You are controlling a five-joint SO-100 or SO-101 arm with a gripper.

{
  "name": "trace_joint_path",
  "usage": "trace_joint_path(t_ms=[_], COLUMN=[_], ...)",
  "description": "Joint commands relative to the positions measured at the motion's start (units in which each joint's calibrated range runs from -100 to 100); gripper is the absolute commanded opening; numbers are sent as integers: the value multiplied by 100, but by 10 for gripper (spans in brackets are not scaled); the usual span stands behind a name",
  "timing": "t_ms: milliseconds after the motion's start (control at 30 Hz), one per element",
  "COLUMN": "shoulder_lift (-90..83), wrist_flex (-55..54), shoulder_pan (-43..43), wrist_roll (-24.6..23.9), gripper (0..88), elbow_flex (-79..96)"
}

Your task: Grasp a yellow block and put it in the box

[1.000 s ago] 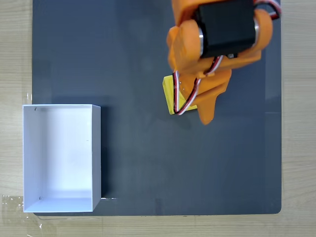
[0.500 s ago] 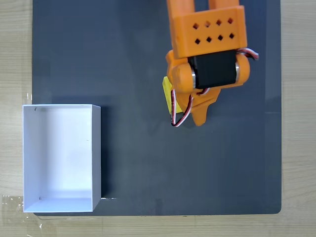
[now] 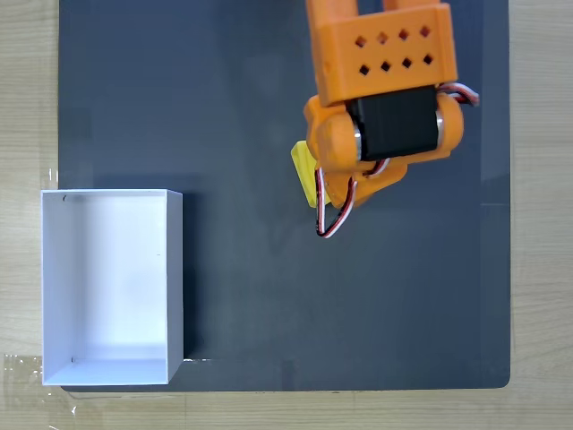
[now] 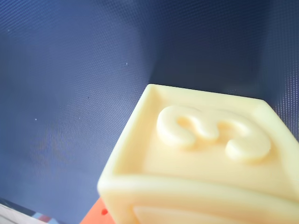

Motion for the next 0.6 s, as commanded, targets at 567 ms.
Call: trace_joint_path(t_ms=[567], shoulder_lift=[-355], wrist_flex=[-2184], shoulder_pan=[2575], wrist_roll=[-494], gripper=[215], elbow_flex=[-3878])
